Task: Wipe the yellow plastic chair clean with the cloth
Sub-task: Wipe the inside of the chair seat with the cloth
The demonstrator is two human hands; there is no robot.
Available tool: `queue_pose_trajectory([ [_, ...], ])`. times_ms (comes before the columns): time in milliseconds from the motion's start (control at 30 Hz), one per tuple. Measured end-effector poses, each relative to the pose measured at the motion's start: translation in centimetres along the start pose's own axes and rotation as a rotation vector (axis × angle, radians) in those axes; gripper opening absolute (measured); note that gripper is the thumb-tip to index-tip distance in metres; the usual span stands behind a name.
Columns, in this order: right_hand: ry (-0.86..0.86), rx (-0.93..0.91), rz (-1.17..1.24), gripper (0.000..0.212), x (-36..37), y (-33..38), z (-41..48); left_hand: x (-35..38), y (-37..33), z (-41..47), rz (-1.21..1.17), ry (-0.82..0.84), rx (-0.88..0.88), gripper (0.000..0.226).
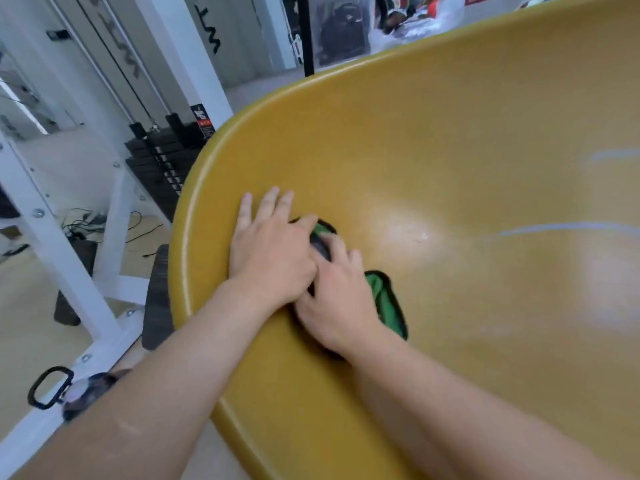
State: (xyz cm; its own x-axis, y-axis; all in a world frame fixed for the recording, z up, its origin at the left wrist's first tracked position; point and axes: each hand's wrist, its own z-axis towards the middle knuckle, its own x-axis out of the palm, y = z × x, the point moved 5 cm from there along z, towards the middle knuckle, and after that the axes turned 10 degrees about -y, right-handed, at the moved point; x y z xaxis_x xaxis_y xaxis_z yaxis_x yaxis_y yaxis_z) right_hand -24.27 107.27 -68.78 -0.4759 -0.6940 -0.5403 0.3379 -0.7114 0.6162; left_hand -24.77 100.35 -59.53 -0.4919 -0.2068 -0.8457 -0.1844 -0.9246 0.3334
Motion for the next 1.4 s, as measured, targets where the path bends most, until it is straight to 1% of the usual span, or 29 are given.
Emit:
queue_pose_trajectory([
  [33,0.118,-0.145,0.068,0.046,-0.3,1.1,-2.6,0.6,-0.9,-1.0,-0.061,0.079,0.048,0.056],
  [67,0.164,-0.27,0.085,0.045,-1.8,0.6,-4.2,1.0,-1.6,-2.2,-0.106,0.15,0.09,0.06],
  [133,0.206,-0.432,-0.07,0.047,-4.6,-3.2,-4.7,1.8,-2.6,-4.1,-0.114,0.218,0.17,0.062],
  [167,0.189,-0.439,-0.184,0.048,-5.6,-6.1,-3.6,2.1,-2.8,-4.8,-0.075,0.225,0.207,0.061],
  [200,0.171,-0.345,-0.323,0.047,-6.3,-9.0,-1.6,2.3,-3.0,-5.1,-0.035,0.226,0.237,0.058],
  [233,0.108,-0.166,-0.426,0.045,-7.1,-11.9,0.8,2.5,-3.0,-5.3,-0.019,0.223,0.248,0.055],
  [300,-0.053,0.252,-0.441,0.044,-8.3,-14.3,3.0,2.4,-3.0,-5.4,-0.048,0.204,0.231,0.049],
  [333,-0.069,0.304,-0.429,0.044,-7.5,-13.0,2.6,2.3,-3.0,-5.3,-0.061,0.193,0.216,0.048],
  [400,0.083,0.179,-0.324,0.046,-5.1,-8.5,-1.2,2.2,-3.0,-5.2,-0.066,0.187,0.207,0.047],
  [467,0.291,-0.107,-0.062,0.049,-5.9,-2.9,-7.6,1.9,-3.1,-5.2,-0.066,0.176,0.226,0.045],
  [500,0.407,-0.19,0.041,0.049,-7.4,-1.5,-10.7,1.7,-3.3,-5.4,-0.066,0.182,0.244,0.044],
  [533,0.501,-0.243,0.07,0.047,-9.1,-1.4,-12.6,1.6,-3.6,-5.8,-0.063,0.196,0.274,0.042],
  [600,0.607,-0.239,-0.043,0.044,-11.9,-3.4,-13.6,1.6,-4.2,-6.6,-0.051,0.213,0.351,0.038],
  [667,0.493,-0.19,-0.226,0.044,-12.1,-7.3,-11.6,1.6,-4.7,-7.1,-0.044,0.227,0.41,0.036],
  [733,0.306,0.001,-0.485,0.044,-10.6,-11.1,-6.6,1.6,-5.0,-7.2,-0.026,0.235,0.456,0.036],
  [800,0.105,0.262,-0.614,0.043,-9.1,-12.8,-2.8,1.8,-5.0,-7.6,-0.006,0.263,0.5,0.04],
  [833,0.08,0.3,-0.633,0.043,-8.5,-12.5,-2.6,1.8,-4.9,-7.7,0.007,0.273,0.517,0.045],
  [867,0.094,0.243,-0.626,0.044,-8.2,-11.7,-3.4,1.9,-4.9,-7.7,0.023,0.283,0.534,0.051],
  [900,0.168,0.165,-0.585,0.045,-8.3,-10.4,-5.5,2.0,-4.8,-7.8,0.035,0.292,0.551,0.056],
  [967,0.424,0.018,-0.403,0.048,-10.2,-6.2,-11.4,1.9,-4.7,-7.9,0.036,0.312,0.567,0.059],
  [1000,0.523,-0.001,-0.302,0.048,-11.7,-4.3,-14.4,1.8,-4.8,-7.9,0.03,0.319,0.574,0.058],
  [1033,0.594,0.002,-0.287,0.046,-13.4,-3.7,-16.1,1.6,-4.9,-7.9,0.023,0.315,0.58,0.056],
  [1100,0.654,-0.022,-0.397,0.044,-15.8,-5.5,-15.6,1.3,-5.3,-8.1,0.016,0.293,0.598,0.053],
  [1167,0.578,0.065,-0.617,0.045,-15.7,-10.0,-12.2,1.1,-5.7,-8.2,0.028,0.268,0.613,0.05],
  [1267,0.143,0.429,-0.807,0.042,-14.4,-14.4,-7.0,1.0,-6.3,-8.2,0.068,0.242,0.609,0.041],
  [1300,0.096,0.437,-0.797,0.041,-13.1,-13.7,-6.5,1.0,-6.4,-8.1,0.082,0.229,0.6,0.035],
  [1333,0.126,0.396,-0.737,0.042,-11.5,-12.2,-7.0,1.0,-6.4,-7.9,0.091,0.21,0.595,0.029],
  [1367,0.214,0.315,-0.636,0.043,-10.1,-9.8,-8.4,1.1,-6.4,-7.7,0.102,0.202,0.588,0.025],
  [1400,0.308,0.178,-0.527,0.044,-9.6,-6.8,-10.3,1.2,-6.3,-7.5,0.099,0.201,0.574,0.025],
])
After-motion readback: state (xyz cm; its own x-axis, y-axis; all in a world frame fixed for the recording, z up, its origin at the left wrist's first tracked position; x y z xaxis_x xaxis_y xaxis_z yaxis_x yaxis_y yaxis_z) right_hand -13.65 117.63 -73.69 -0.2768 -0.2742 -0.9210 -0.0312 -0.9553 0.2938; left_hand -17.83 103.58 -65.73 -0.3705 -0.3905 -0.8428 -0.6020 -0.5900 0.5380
